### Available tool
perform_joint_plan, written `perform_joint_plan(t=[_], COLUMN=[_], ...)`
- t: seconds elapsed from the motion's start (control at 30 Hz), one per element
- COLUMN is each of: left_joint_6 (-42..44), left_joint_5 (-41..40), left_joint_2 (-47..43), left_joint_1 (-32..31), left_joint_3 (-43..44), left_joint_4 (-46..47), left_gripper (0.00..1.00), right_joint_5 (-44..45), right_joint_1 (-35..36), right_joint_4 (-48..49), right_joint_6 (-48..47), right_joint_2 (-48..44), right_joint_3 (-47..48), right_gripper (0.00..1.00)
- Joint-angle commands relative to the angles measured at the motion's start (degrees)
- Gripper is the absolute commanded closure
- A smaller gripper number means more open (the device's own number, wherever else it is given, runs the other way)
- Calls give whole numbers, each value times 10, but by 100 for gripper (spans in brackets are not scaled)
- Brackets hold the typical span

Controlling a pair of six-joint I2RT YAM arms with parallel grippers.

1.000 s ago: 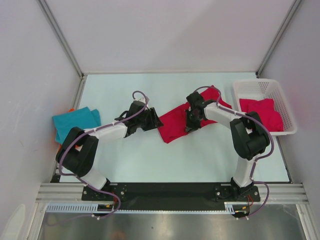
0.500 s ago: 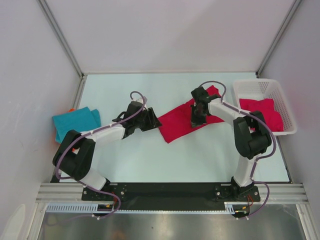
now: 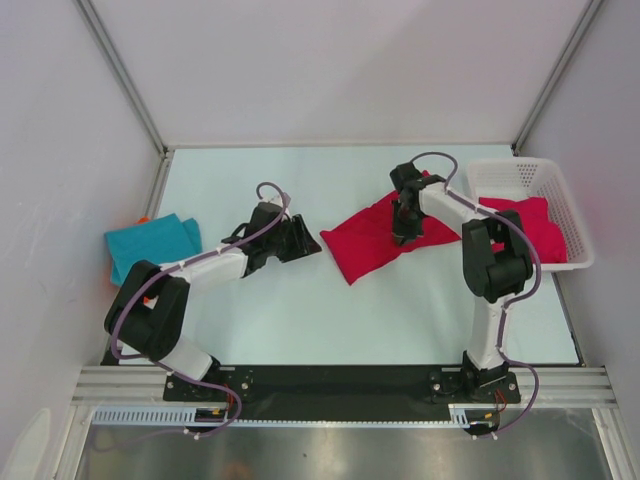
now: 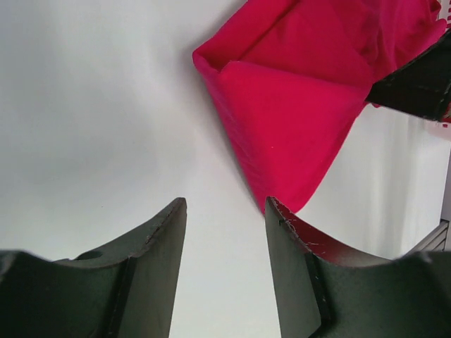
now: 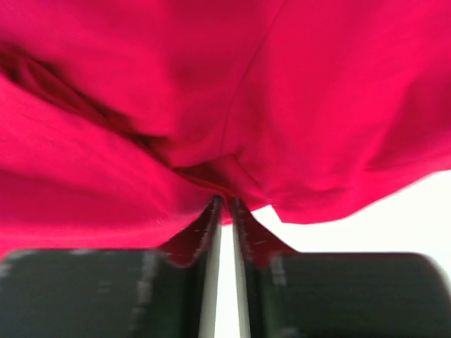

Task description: Fold and stack the t-shirts

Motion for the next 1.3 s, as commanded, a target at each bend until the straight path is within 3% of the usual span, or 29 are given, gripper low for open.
perform_joint_plan(t=[0.0,0.33,0.6,1.27], left_joint_6=[15,11,14,25], left_joint_5=[14,21,21,23], left_joint_2=[-21,-5,-10,-25], left_joint_1=[9,12,14,38], left_joint_3=[-3,2,3,-1], left_joint_4=[15,23,18,6], left_gripper=[46,46,46,46], right_joint_5=[-6,1,-1,-27], right_joint_1=[24,59,61,61], right_joint_4=[-19,-62,-100,-93], right_joint_6=[-5,0,-9,-25], right_joint_2=[8,-32,40,155], right_joint_3=[0,71,172,275], right_gripper=[82,78,72,69])
